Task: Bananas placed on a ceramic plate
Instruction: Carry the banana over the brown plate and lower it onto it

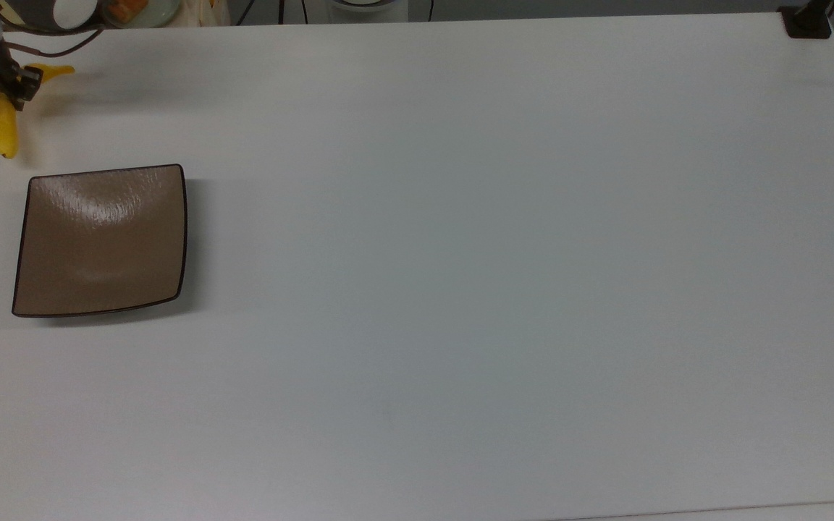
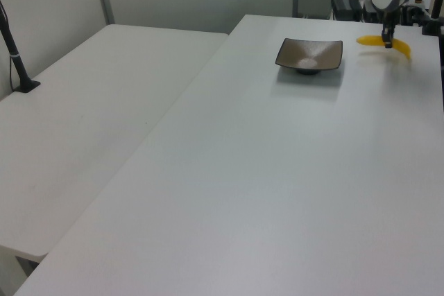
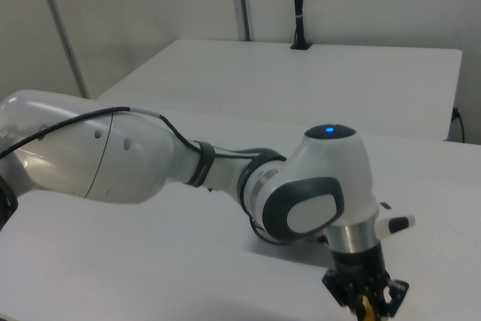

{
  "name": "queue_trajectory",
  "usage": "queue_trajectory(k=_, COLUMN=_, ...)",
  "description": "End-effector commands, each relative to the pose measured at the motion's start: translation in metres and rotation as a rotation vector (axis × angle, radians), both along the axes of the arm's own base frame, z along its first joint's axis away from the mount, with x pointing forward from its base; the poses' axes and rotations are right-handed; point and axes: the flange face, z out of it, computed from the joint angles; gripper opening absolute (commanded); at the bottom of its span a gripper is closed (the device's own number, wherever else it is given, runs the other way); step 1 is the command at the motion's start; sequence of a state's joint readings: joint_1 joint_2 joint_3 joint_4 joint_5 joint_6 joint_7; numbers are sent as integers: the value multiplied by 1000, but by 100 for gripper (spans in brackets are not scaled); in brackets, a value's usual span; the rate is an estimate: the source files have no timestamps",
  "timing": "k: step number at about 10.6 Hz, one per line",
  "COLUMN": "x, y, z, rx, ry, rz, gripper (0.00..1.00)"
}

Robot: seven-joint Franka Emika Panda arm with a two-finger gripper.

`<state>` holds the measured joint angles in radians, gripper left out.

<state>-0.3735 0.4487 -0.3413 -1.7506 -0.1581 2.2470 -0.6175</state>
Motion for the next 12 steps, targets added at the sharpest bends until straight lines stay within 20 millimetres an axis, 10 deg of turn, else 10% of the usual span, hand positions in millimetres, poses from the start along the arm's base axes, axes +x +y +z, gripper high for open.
queue_trajectory(k=1, x=26, y=21, z=30, rx=67, ry=-106, rz=-106, gripper=23)
queue_trajectory(k=12, x=114, y=127, z=68, rx=240, ry=-350, rz=-494, gripper=28)
